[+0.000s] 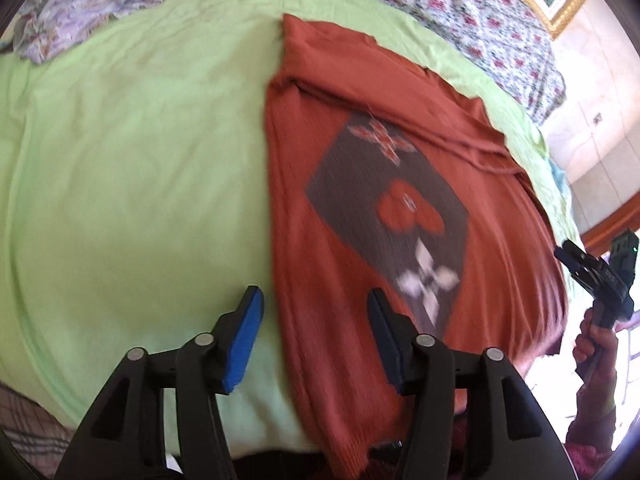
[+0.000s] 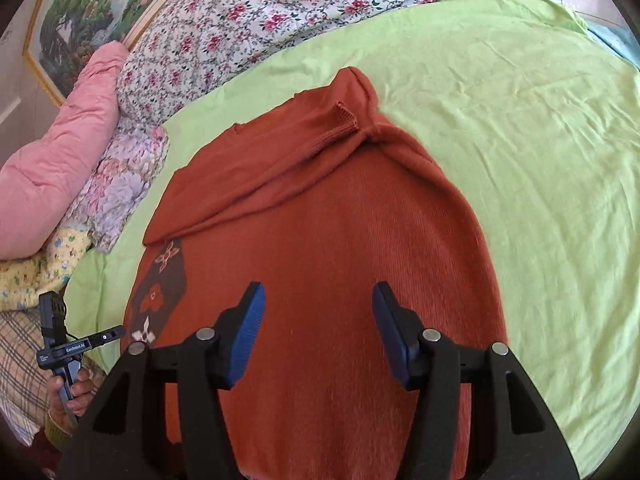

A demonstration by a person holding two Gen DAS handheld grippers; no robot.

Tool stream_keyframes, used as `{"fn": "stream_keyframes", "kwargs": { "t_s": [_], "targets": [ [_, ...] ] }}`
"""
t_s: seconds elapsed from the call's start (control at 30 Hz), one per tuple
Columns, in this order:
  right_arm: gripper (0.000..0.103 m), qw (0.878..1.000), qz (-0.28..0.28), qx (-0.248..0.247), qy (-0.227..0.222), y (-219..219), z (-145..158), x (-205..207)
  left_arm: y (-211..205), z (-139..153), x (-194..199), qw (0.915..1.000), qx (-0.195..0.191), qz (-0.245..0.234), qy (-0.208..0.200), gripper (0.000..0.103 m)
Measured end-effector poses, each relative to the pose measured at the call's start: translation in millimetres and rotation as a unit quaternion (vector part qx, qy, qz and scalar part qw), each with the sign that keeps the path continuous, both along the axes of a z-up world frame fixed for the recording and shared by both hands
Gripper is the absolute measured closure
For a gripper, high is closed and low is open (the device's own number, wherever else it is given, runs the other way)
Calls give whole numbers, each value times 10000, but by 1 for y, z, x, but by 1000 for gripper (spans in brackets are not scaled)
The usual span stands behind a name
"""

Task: Fold small clothes
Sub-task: 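Grasp the sweater hem with the left gripper and lift it toward the collar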

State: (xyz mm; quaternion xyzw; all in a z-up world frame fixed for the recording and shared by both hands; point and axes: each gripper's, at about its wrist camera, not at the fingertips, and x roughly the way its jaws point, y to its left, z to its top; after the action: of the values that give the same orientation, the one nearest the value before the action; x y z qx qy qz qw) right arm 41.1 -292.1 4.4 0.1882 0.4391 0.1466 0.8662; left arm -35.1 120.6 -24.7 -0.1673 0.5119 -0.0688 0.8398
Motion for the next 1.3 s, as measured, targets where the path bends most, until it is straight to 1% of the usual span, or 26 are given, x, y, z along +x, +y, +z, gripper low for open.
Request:
{"fn": "stream_keyframes", "kwargs": {
  "t_s": [0.07,0.17,0.2,0.23,0.27,0.3,0.37,0.4,0.47,0.5,0.57,0.7,0.8,0.93,0.97,1.0,1.03,1.07,1.13,1.2,1.27,1.3],
  "targets": [
    [46,10000,58,-7,-67,-2,2,-10,-8,-4,-15,10000,-8,-75,-38,44],
    [46,9998,45,70,-173,-9,6,-25,-17,-9,-32,9999,-44,-139,-80,45],
    [46,9997,17,85,-207,-12,7,-30,-19,-10,-36,9998,-88,-157,-92,46],
    [45,9997,-12,96,-236,-14,9,-35,-20,-10,-39,9996,-172,-195,-126,51],
    [45,9995,-42,121,-278,-18,10,-40,-22,-11,-42,9990,-322,-260,-184,63],
    [45,9994,-64,147,-313,-21,10,-43,-23,-12,-42,9980,-514,-326,-175,98],
    [44,9991,-142,212,-349,-28,9,-49,-22,-17,-41,9944,-978,-378,-131,97],
    [44,9991,-186,218,-320,-32,7,-51,-23,-18,-40,9940,-1021,-378,-120,97],
    [44,9992,-250,180,-245,-37,5,-55,-22,-23,-39,9947,-957,-366,-6,96],
    [44,9993,-260,152,-218,-40,5,-57,-21,-25,-39,9943,-1005,-364,21,93],
    [44,9995,-248,60,-164,-48,4,-65,-18,-27,-41,9934,-1090,-363,34,93],
    [44,9998,-142,-171,-3,-60,-1,-81,-18,-30,-42,9928,-1118,-409,93,93],
    [44,9995,-92,-272,138,-68,-7,-90,-21,-28,-42,9936,-1017,-482,26,95],
    [44,9990,261,160,313,-67,-23,-92,-32,-22,-44,9953,-722,-635,-143,98],
    [49,9982,382,301,345,-66,-24,-91,-32,-18,-46,9952,-694,-657,-203,98],
    [59,9975,445,369,396,-65,-26,-90,-31,-15,-48,9951,-680,-660,-268,99],
    [92,9967,511,375,506,-62,-29,-90,-29,-12,-51,9950,-680,-656,-310,99],
    [95,9956,568,390,631,-61,-34,-89,-25,-7,-54,9948,-698,-630,-379,99],
    [95,9941,589,713,568,-65,-38,-92,-17,0,-58,9943,-792,-561,-446,99],
    [95,9918,554,1087,377,-72,-36,-96,-9,8,-59,9929,-991,-438,-497,99],
    [95,9860,492,1592,65,-80,-32,-98,-3,18,-57,9907,-1154,-367,-621,100],
    [95,9831,483,1764,-64,-83,-29,-99,-1,22,-57,9896,-1216,-362,-679,100]
  ]
}}
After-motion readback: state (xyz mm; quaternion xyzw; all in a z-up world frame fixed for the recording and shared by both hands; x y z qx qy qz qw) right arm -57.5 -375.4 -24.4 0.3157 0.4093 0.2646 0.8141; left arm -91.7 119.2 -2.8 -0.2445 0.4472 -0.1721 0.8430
